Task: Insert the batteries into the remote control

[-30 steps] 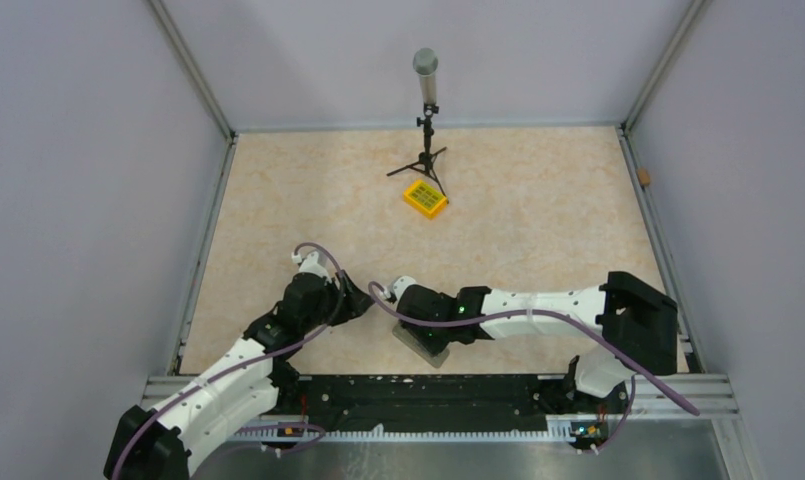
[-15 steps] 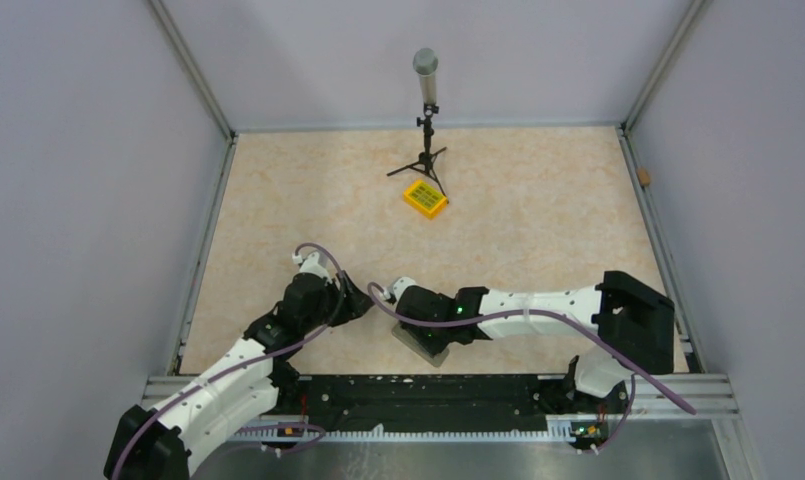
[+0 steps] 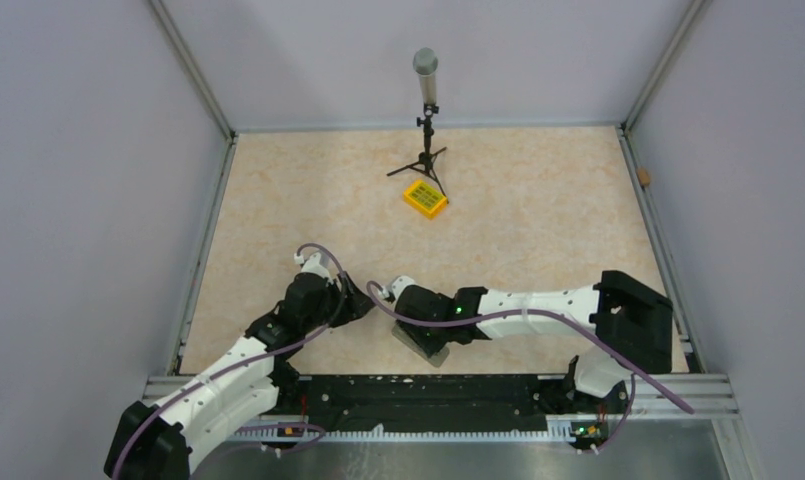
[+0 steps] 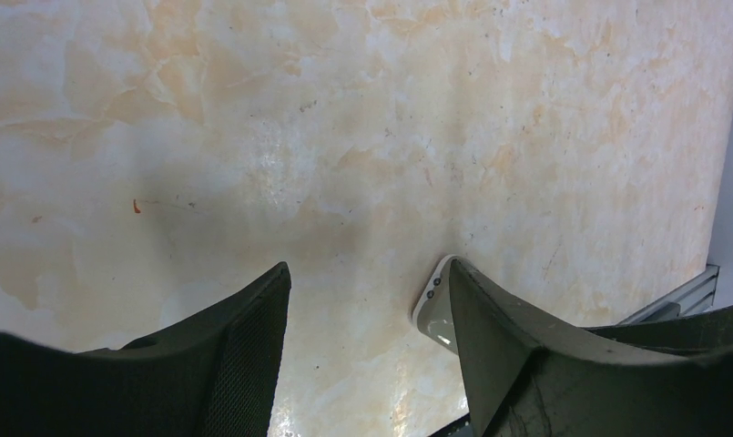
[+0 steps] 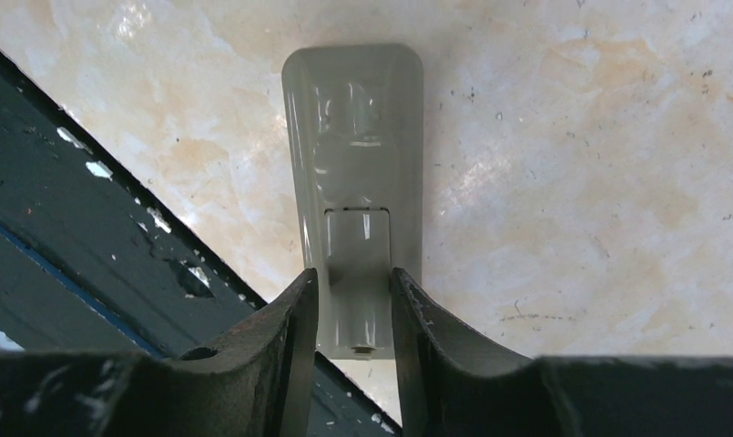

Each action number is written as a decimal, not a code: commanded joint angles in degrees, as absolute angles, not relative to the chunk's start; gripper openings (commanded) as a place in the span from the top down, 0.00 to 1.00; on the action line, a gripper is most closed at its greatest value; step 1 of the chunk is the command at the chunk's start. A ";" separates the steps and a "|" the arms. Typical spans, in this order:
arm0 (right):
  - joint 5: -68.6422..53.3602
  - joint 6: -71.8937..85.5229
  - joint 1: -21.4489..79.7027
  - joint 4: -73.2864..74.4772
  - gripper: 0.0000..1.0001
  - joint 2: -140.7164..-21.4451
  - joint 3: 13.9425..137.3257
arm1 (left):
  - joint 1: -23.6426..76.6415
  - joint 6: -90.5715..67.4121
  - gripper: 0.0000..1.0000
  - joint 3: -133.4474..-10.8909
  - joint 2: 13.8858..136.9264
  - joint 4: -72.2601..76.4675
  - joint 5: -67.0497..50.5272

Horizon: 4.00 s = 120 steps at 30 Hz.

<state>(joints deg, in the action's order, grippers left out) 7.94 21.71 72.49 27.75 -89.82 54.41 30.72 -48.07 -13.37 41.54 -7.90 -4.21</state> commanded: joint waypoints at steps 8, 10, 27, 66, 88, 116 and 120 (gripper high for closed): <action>9.07 22.55 71.69 23.67 0.57 -90.27 54.84 | 30.37 -48.08 0.34 -13.04 42.12 -5.36 -4.94; 9.57 22.74 71.64 23.77 0.57 -89.44 54.97 | 30.40 -48.16 0.34 -12.93 42.20 -5.36 -4.88; 11.33 25.11 71.67 27.41 0.79 -77.77 51.60 | 30.40 -48.08 0.34 -13.14 42.33 -5.36 -5.16; 5.16 26.12 71.09 19.58 1.00 -86.19 46.72 | 30.31 -47.79 0.34 -12.90 42.42 -5.09 -6.43; 9.44 27.28 70.98 25.38 1.00 -76.07 49.03 | 30.18 -47.64 0.34 -12.86 40.74 -5.89 -6.86; 9.24 29.50 71.01 21.67 1.00 -74.79 45.18 | 30.13 -47.99 0.34 -12.93 42.06 -4.92 -7.37; 12.51 30.12 70.94 24.61 1.00 -71.34 45.13 | 30.08 -48.08 0.34 -13.05 42.08 -4.83 -7.55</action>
